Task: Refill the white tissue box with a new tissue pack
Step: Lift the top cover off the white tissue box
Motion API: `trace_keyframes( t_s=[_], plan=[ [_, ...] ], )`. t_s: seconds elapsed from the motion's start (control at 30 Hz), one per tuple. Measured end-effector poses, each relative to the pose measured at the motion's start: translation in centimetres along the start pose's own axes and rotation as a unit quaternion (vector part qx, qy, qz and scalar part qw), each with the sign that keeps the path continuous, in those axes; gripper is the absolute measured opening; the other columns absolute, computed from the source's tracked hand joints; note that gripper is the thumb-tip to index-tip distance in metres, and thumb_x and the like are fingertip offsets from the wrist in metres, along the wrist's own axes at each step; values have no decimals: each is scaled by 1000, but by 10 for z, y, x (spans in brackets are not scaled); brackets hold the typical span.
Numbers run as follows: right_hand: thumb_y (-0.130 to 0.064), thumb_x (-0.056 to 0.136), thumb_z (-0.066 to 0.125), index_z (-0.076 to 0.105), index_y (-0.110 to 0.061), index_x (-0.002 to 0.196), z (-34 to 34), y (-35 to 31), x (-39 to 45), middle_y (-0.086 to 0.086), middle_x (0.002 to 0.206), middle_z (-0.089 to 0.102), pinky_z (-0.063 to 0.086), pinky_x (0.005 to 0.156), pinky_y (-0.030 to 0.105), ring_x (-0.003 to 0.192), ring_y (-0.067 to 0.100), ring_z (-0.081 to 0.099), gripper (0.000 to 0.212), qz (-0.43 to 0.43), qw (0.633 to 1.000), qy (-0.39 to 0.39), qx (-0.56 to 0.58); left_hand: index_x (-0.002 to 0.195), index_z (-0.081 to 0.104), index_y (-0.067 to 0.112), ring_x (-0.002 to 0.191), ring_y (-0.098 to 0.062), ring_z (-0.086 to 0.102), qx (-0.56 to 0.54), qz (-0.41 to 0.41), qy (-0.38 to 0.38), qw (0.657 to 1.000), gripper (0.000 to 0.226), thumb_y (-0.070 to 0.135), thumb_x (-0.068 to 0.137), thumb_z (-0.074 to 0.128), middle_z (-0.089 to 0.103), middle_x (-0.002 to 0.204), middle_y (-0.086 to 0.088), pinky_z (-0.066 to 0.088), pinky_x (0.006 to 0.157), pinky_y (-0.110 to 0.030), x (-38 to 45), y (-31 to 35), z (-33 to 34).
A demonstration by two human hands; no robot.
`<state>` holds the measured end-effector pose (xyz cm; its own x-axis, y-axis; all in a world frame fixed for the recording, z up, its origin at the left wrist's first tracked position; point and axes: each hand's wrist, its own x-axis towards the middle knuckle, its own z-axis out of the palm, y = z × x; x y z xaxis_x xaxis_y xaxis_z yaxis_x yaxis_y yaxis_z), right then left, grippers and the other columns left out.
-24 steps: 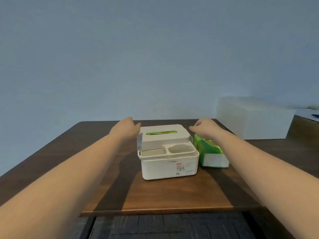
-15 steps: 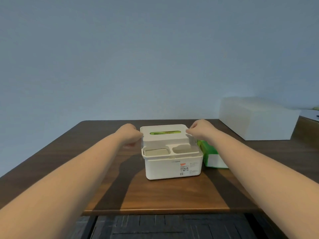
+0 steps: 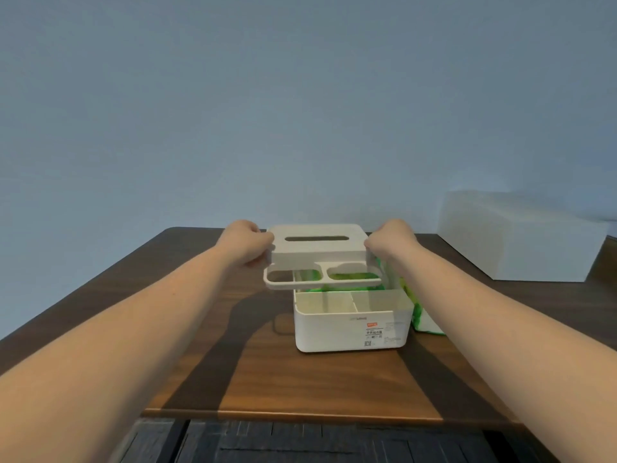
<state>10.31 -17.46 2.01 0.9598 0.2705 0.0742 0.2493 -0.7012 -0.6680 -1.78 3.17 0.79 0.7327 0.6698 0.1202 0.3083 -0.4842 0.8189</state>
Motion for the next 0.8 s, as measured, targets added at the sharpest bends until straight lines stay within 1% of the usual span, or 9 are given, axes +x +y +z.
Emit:
trace_keyframes(
  t_s=[0.07, 0.17, 0.27, 0.37, 0.47, 0.53, 0.6, 0.7, 0.8],
  plan=[
    [-1, 80, 56, 59, -4, 82, 5, -18, 0, 11, 75, 55, 42, 61, 29, 74, 30, 54, 4, -30, 999, 3, 11, 63, 62, 8, 60, -27, 59, -12, -6, 34, 999, 14, 10, 76, 57, 60, 42, -3, 58, 73, -41, 5, -4, -18],
    [0, 80, 53, 54, -5, 70, 18, -47, -1, 8, 64, 48, 36, 51, 25, 68, 28, 51, 11, -57, 998, 1, 17, 62, 59, 7, 59, -28, 57, -12, -20, 70, 997, 13, 6, 75, 57, 59, 39, -3, 54, 68, -36, 9, -15, -43],
    [5, 77, 51, 44, -8, 54, 36, -74, -5, 8, 55, 44, 37, 49, 24, 51, 24, 46, 27, -72, 997, -13, 8, 67, 59, 8, 58, -27, 55, -8, -35, 94, 995, 6, 4, 70, 55, 60, 52, -11, 56, 67, -40, 12, -37, -63],
    [6, 81, 51, 43, -6, 54, 56, -95, -9, 9, 58, 46, 37, 52, 25, 51, 24, 45, 30, -84, 996, -35, -7, 67, 59, 7, 59, -27, 55, 4, -55, 105, 993, 7, 4, 66, 54, 61, 61, -17, 59, 70, -47, 18, -66, -78],
    [5, 81, 53, 43, -5, 56, 79, -107, -11, 9, 60, 47, 36, 49, 25, 55, 26, 48, 29, -90, 993, -66, -48, 70, 57, 9, 62, -25, 50, -6, -89, 105, 990, 11, 2, 63, 53, 53, 64, -15, 48, 56, -36, 17, -89, -85],
    [2, 83, 54, 44, -6, 57, 95, -111, -10, 9, 62, 49, 34, 46, 26, 58, 26, 49, 29, -93, 989, -82, -81, 73, 54, 8, 66, -25, 42, -36, -117, 93, 988, 15, -4, 65, 54, 43, 68, -13, 40, 52, -29, 17, -103, -87],
    [-2, 85, 52, 45, -6, 56, 111, -111, -10, 7, 61, 47, 39, 53, 26, 70, 28, 53, 30, -99, 984, -93, -115, 71, 53, 5, 66, -28, 41, -66, -140, 78, 985, 17, -8, 61, 55, 39, 66, -12, 39, 59, -32, 19, -116, -87],
    [-3, 85, 54, 51, -5, 63, 133, -112, -12, 7, 66, 50, 41, 66, 28, 78, 29, 53, 23, -115, 972, -104, -176, 63, 55, 4, 56, -28, 51, 4, -149, 79, 986, 9, -4, 67, 57, 49, 57, -15, 46, 59, -31, 20, -135, -83],
    [-3, 84, 57, 54, -5, 64, 147, -115, -12, 9, 74, 55, 41, 68, 28, 79, 29, 53, 21, -121, 952, -132, -250, 71, 58, 7, 60, -27, 57, 38, -155, 64, 985, 8, 0, 74, 57, 55, 67, -16, 50, 63, -30, 22, -151, -78]
  ],
)
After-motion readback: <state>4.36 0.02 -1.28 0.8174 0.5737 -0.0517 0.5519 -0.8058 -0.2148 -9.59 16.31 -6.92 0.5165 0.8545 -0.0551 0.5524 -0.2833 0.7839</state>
